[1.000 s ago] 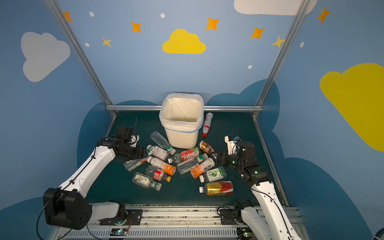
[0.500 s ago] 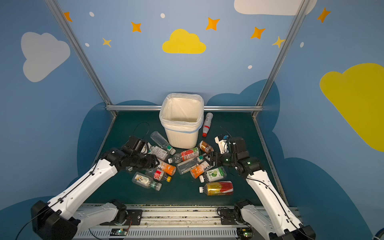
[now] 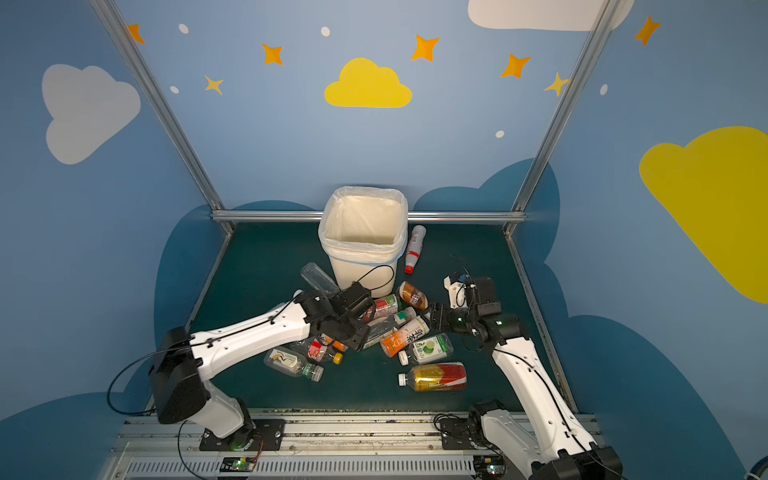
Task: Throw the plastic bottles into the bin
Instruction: 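Reach the left gripper into the pile toward a clear bottle near the bin, then grasp the clear green-label bottle with the left gripper and lift it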
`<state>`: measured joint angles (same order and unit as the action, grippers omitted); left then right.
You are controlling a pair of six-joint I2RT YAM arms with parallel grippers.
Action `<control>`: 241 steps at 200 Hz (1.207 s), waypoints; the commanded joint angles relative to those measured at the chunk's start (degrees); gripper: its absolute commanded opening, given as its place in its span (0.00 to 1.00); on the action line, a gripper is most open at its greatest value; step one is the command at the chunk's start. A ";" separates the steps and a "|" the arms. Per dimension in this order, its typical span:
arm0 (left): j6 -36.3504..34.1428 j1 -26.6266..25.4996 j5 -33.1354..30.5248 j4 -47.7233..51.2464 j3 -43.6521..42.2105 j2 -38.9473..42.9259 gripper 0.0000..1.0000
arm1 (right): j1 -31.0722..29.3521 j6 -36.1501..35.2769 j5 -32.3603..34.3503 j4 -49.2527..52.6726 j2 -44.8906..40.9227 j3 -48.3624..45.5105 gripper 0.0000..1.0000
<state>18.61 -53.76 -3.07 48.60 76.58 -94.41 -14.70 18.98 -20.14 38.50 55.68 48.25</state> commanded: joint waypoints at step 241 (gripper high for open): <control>-10.97 2.51 4.35 0.36 13.74 -20.75 0.66 | 3.45 -1.96 0.28 2.49 -1.45 1.08 0.81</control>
<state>8.51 -51.03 -0.25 48.62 88.71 -113.01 -11.68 17.72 -20.12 40.42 54.61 48.27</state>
